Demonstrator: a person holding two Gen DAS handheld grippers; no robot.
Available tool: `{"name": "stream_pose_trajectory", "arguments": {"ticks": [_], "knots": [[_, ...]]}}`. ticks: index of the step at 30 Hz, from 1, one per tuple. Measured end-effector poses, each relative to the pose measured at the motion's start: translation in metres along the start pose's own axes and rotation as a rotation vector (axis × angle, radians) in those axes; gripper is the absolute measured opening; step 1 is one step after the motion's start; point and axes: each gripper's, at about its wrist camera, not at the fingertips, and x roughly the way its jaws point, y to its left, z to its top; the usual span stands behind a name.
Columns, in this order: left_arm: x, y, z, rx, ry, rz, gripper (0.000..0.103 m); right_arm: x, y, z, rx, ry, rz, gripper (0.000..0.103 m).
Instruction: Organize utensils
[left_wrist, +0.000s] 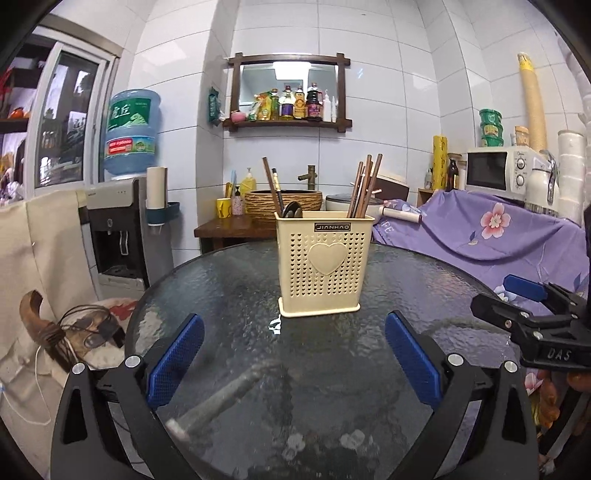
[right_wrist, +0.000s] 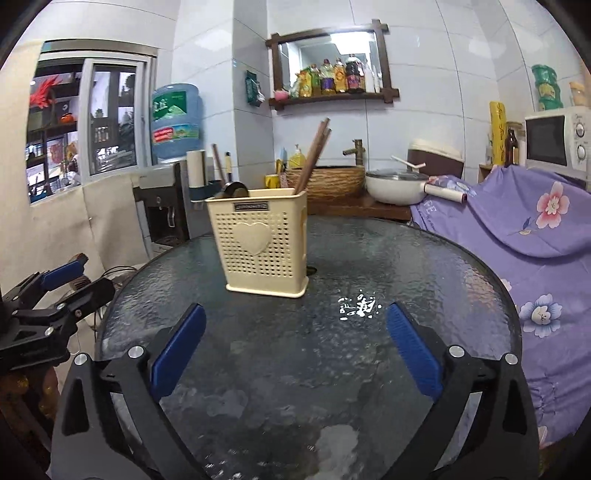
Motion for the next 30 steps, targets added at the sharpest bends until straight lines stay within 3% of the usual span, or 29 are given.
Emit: {"name": "stream_pose_trajectory", "arguments": {"ticks": [6, 14, 30], "knots": [[-0.033, 0.011, -0.003, -0.012, -0.027, 0.034, 0.096, -0.042, 0.021, -0.004, -0.074, -0.066, 0.026, 0.097], [-0.069, 0.003, 0.007, -0.013, -0.114, 0.013, 0.096, -0.084, 0.040, -0.002, -0.109, -0.118, 0.046, 0.097], [-0.080, -0.008, 0.006, -0.019, -0.143, -0.011, 0.096, -0.089, 0.036, -0.001, -0.089, -0.101, 0.051, 0.097]]}}
